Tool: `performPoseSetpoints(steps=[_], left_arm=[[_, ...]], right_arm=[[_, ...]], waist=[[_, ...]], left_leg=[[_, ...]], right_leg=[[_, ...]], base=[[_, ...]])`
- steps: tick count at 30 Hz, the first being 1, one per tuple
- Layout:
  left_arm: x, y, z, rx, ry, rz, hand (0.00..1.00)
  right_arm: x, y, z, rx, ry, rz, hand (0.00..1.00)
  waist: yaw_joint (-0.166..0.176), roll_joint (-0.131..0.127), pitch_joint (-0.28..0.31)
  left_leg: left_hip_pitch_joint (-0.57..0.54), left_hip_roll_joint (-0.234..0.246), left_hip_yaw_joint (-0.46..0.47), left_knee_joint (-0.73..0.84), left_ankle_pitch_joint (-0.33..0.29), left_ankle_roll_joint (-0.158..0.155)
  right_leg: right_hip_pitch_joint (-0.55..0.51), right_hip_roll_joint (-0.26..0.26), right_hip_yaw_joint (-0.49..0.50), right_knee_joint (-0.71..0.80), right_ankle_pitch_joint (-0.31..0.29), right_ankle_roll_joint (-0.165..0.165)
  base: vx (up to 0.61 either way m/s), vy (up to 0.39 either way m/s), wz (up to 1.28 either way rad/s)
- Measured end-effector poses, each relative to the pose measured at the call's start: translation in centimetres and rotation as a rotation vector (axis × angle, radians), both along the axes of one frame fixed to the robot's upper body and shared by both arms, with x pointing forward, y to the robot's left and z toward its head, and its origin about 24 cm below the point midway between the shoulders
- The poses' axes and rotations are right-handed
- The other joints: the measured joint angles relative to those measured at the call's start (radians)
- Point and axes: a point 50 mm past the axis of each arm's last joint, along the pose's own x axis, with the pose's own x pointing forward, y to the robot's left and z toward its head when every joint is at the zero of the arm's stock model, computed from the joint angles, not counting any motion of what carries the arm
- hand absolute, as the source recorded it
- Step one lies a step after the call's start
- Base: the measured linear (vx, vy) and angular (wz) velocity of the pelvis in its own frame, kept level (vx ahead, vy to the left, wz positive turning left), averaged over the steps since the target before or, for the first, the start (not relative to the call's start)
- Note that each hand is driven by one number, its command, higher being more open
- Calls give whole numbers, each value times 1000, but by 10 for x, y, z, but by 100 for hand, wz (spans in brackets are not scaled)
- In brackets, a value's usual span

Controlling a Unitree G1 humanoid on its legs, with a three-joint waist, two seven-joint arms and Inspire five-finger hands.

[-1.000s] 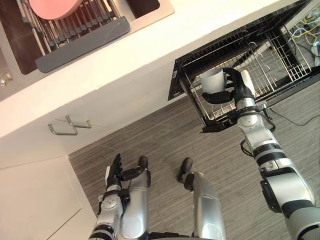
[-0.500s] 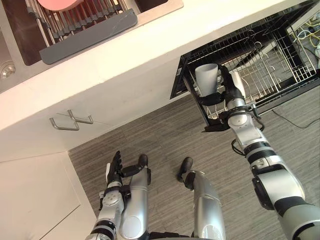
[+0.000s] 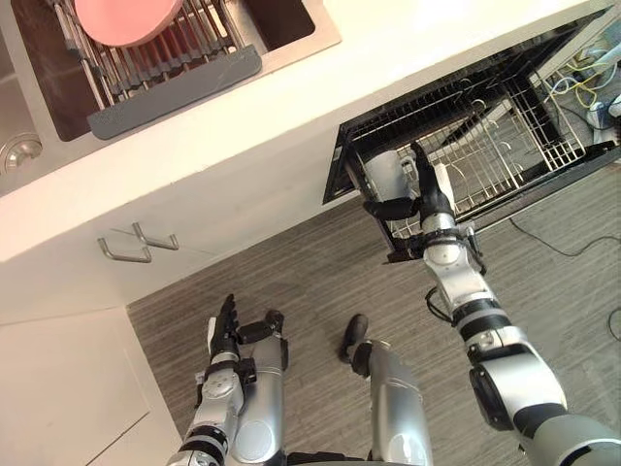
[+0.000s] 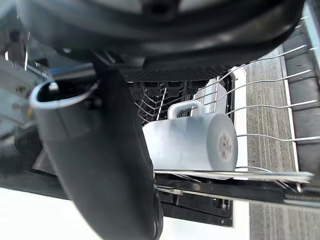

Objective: Walk over to the sink, pick up the cup, carry it to the dishwasher, place the cup inside the dishwasher, then close the dishwasher door

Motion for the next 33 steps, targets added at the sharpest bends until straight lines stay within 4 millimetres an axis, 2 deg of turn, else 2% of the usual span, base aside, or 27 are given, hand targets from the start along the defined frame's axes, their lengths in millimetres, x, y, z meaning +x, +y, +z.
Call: performPoseSetpoints(steps=[4, 8, 11, 14, 16, 22, 28, 33], left_arm=[[-3, -2, -4, 21, 33, -40, 100], [-11, -1, -11, 24, 76, -43, 100], [-19, 4, -16, 55, 108, -59, 100], [-31, 5, -24, 68, 162, -84, 100], [-46, 4, -33, 76, 214, -102, 100], [-71, 1, -48, 67, 311, -109, 100], [-84, 3, -55, 78, 364, -116, 100], [-88, 6, -56, 86, 379, -113, 100]], right_arm=[[-22, 2, -10, 86, -42, -29, 100], [-53, 0, -28, 112, -45, -69, 100], [-74, 1, -36, 129, -51, -72, 100], [-98, 0, -45, 141, -42, -79, 100], [-117, 3, -50, 164, -36, -73, 100], [-147, 8, -54, 194, -51, -47, 100], [-156, 26, -58, 221, -27, 35, 100], [-159, 36, -50, 233, -57, 88, 100]], waist=[[-14, -13, -3], [-29, -32, -17], [-49, -56, -36], [-61, -59, -80], [-73, -54, -132], [-77, -17, -233], [-80, 11, -272], [-80, 16, -276]], left_leg=[[61, -3, 9, -75, 30, -1], [143, -9, 18, -149, 50, 0], [192, -8, 28, -214, 70, -1], [232, -5, 34, -260, 76, 1], [281, -3, 42, -299, 78, 3], [374, -5, 57, -367, 78, 4], [403, -7, 58, -386, 87, 2], [412, -9, 58, -392, 98, -2]], right_leg=[[52, 10, 5, -67, 30, 2], [125, 19, 5, -130, 45, 7], [166, 32, 7, -191, 64, 9], [211, 48, 6, -252, 81, 14], [263, 53, 6, -307, 91, 20], [386, 76, 6, -452, 140, 33], [440, 85, 3, -525, 178, 32], [464, 88, 4, -565, 208, 28]], base=[[32, -8, -6], [69, 5, -3], [74, 13, -6], [123, 17, -6], [142, 36, -6], [95, 30, -5], [-13, -1, 0], [-62, -11, 0]])
